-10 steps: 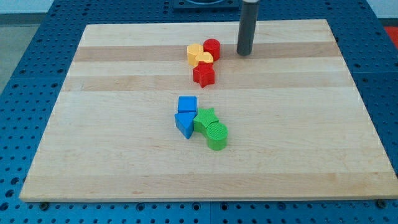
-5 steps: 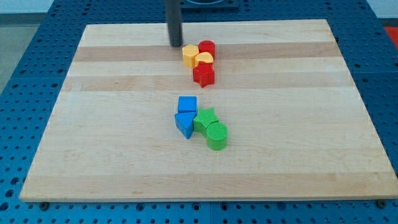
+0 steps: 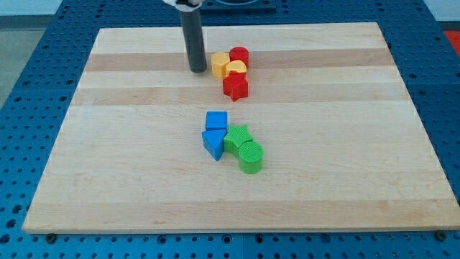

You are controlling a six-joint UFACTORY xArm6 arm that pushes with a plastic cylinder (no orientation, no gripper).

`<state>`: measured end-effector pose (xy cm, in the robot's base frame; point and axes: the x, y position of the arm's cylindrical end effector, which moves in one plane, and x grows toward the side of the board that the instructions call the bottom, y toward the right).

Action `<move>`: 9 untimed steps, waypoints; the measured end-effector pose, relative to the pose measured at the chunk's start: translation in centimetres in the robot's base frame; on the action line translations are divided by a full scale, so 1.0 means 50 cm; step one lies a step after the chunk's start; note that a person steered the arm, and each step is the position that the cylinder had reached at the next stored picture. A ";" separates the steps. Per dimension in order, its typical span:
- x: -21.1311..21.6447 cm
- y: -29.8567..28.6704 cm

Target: Drag red circle along with yellow hexagon towards top right of the board

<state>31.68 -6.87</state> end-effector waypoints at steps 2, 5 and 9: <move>0.000 0.143; -0.006 0.367; 0.017 0.375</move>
